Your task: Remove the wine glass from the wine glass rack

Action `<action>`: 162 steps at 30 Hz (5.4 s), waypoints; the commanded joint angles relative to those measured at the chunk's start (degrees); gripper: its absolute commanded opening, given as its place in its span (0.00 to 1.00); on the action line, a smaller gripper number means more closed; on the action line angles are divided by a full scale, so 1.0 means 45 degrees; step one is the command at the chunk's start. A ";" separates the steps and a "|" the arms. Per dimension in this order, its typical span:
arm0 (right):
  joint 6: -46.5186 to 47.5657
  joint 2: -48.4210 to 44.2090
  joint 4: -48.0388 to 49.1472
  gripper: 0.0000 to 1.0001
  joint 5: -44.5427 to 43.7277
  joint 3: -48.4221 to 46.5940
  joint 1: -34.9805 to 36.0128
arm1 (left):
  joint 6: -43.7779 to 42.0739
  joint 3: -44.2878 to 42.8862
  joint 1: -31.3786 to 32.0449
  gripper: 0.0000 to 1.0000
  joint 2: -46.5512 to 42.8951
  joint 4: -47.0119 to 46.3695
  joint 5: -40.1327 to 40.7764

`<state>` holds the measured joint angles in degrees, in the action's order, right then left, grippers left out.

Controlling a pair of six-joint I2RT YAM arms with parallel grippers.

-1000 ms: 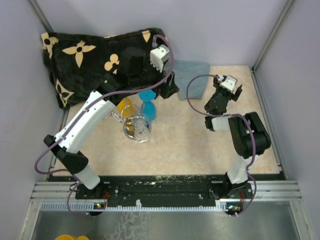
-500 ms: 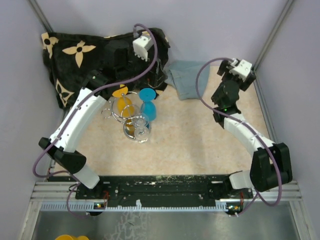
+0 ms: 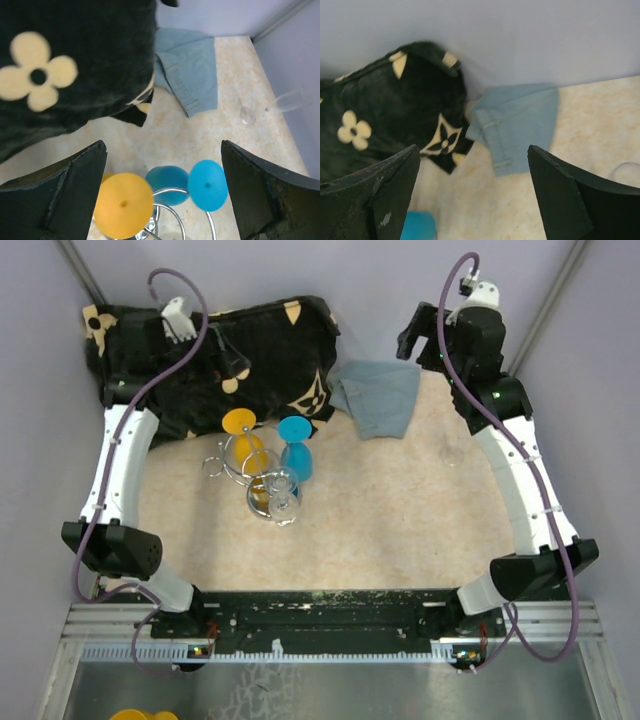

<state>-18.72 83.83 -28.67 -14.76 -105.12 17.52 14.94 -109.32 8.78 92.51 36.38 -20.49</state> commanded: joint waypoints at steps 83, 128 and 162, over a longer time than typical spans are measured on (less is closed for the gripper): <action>-0.2378 -0.0270 -0.1413 0.90 0.6806 0.2243 0.0068 | -0.1396 0.0223 -0.4148 0.44 0.4122 0.3806 -1.0250; -0.2348 -0.0274 -0.1051 0.91 0.6786 0.2618 0.0072 | -0.2909 -0.0453 -0.4028 0.14 0.4403 0.5472 -1.0646; -0.2284 -0.0370 -0.0954 0.91 0.6793 0.2903 -0.0087 | -0.0455 0.0399 -0.4941 0.00 0.4002 0.3736 -1.1442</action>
<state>-29.61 84.38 -35.51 15.86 -91.15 17.45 12.47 -108.03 -12.25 111.96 54.72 -70.35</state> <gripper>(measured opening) 0.912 0.006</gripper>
